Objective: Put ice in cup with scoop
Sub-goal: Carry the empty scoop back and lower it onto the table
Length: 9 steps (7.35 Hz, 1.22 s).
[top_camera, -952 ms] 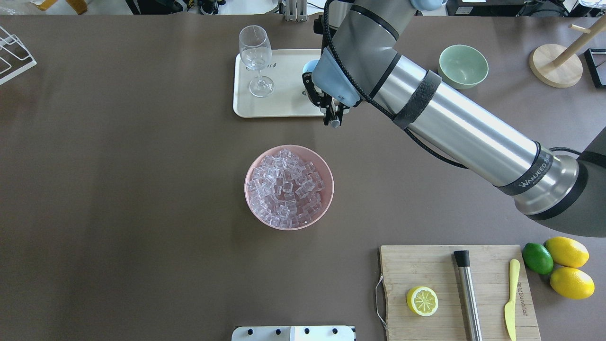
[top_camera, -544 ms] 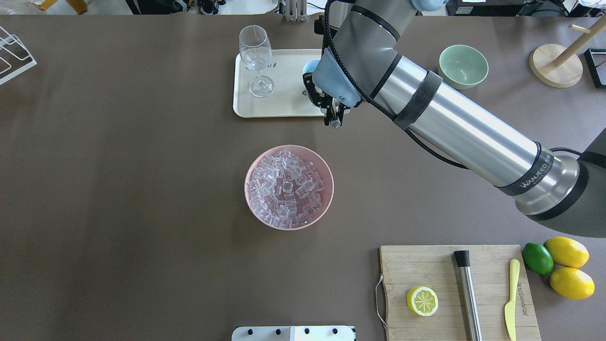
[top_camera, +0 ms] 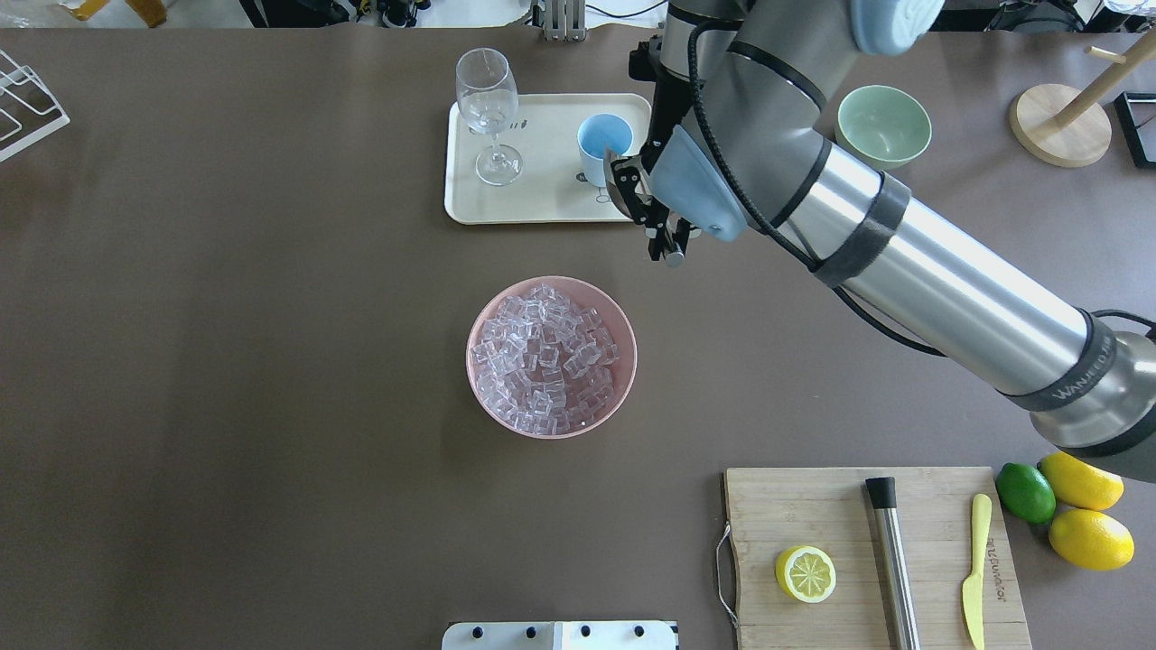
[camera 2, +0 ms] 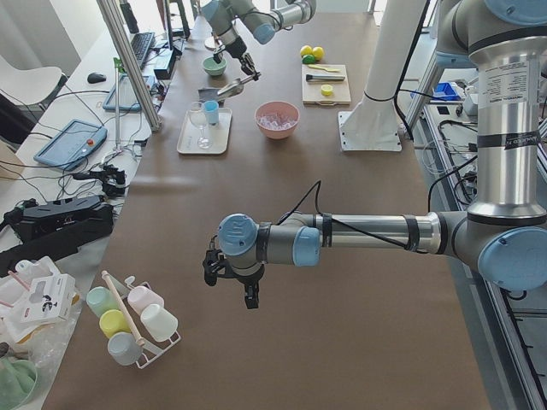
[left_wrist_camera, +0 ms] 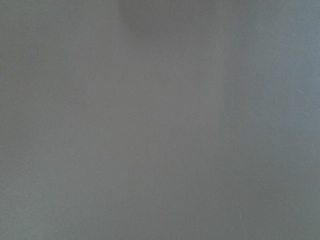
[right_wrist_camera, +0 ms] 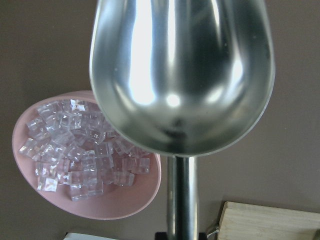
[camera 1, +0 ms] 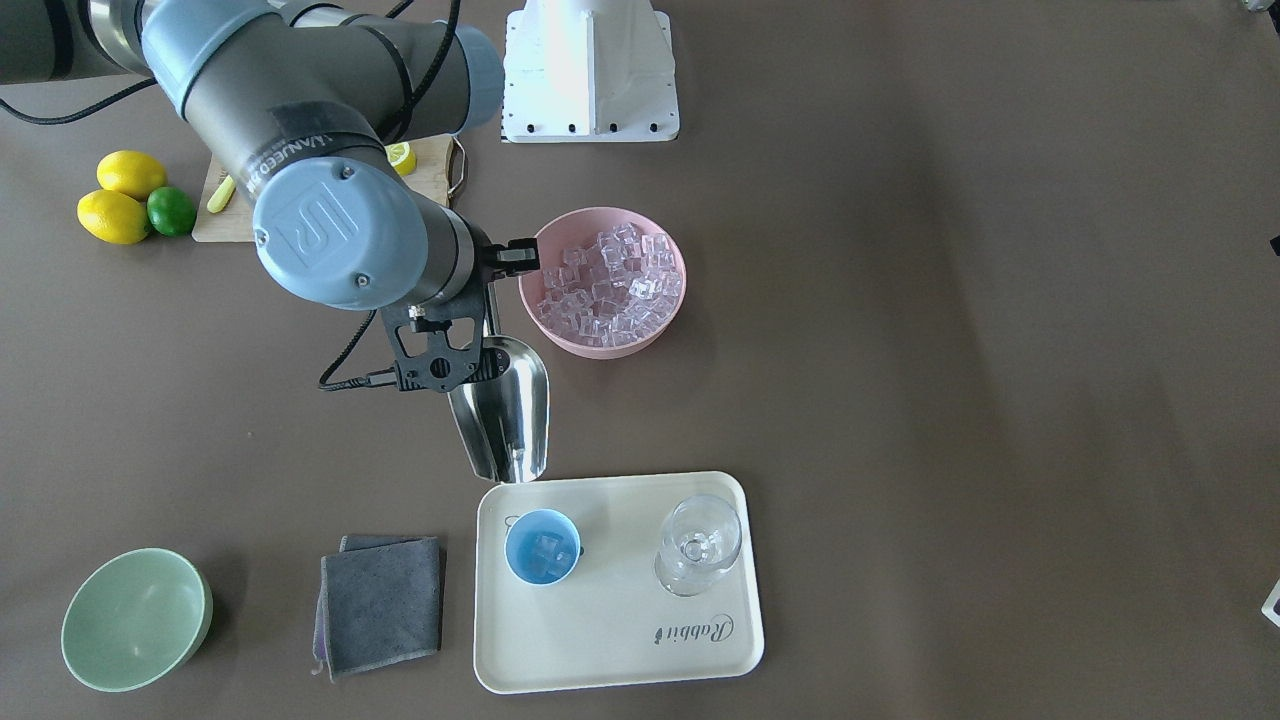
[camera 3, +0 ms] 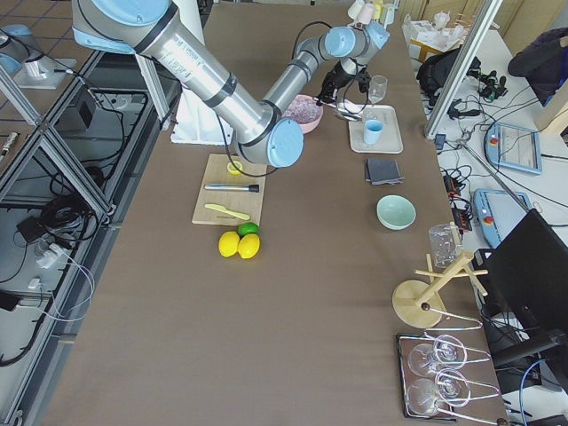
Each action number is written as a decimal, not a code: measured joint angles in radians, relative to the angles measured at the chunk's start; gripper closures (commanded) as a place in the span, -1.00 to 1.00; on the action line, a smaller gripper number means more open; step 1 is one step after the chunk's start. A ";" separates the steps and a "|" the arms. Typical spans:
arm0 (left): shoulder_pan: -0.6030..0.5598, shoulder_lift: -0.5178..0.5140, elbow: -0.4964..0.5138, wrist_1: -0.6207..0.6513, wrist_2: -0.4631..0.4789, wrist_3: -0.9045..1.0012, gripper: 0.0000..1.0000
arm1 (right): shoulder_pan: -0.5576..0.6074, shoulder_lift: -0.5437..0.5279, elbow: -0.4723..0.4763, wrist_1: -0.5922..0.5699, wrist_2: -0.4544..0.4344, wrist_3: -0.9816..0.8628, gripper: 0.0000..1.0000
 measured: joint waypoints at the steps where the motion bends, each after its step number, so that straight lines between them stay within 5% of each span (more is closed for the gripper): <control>1: 0.005 0.000 0.014 -0.001 0.002 0.000 -0.96 | -0.001 -0.092 0.133 -0.005 -0.015 0.006 1.00; 4: 0.031 -0.009 0.058 -0.006 0.004 0.000 -0.96 | -0.017 -0.362 0.438 -0.004 -0.121 0.020 1.00; 6: 0.030 -0.008 0.056 -0.005 0.005 0.000 -0.96 | -0.041 -0.479 0.503 0.033 -0.179 0.037 1.00; 9: 0.033 -0.004 0.023 0.000 0.000 -0.006 -0.96 | -0.071 -0.669 0.522 0.317 -0.264 0.186 1.00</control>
